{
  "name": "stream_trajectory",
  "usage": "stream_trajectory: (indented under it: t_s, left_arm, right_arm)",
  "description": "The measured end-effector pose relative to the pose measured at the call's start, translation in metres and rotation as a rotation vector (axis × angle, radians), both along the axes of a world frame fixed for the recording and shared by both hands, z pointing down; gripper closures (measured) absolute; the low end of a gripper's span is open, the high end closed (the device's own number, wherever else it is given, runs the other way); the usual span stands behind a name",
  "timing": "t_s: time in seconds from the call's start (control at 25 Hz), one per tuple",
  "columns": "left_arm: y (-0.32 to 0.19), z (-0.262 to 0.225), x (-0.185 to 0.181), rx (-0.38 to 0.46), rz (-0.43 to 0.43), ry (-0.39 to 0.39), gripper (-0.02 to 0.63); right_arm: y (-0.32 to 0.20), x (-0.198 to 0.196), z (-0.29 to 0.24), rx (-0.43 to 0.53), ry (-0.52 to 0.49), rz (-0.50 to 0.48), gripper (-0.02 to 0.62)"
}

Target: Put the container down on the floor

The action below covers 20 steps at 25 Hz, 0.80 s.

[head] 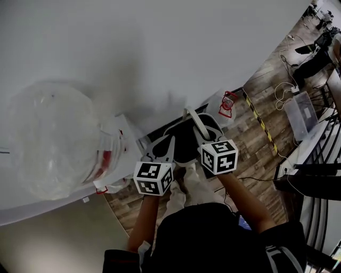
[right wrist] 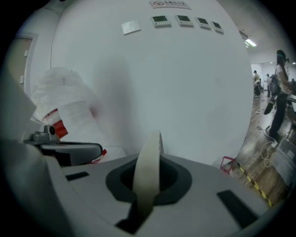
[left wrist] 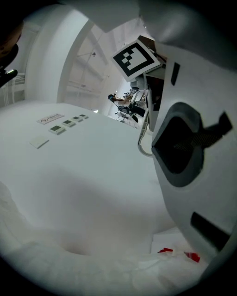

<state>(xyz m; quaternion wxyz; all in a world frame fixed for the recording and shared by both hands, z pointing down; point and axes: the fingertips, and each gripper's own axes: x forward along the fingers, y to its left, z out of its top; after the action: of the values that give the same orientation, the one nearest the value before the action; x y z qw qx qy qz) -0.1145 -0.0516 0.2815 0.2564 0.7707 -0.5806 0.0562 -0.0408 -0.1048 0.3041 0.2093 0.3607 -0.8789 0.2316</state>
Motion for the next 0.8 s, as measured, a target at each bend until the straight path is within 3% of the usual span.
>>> stream_trajectory:
  t_s: [0.8]
  left_arm:
    - [-0.024, 0.098, -0.009, -0.159, -0.047, 0.049, 0.591]
  right_arm:
    - [-0.025, -0.003, 0.108, -0.174, 0.096, -0.023, 0.565]
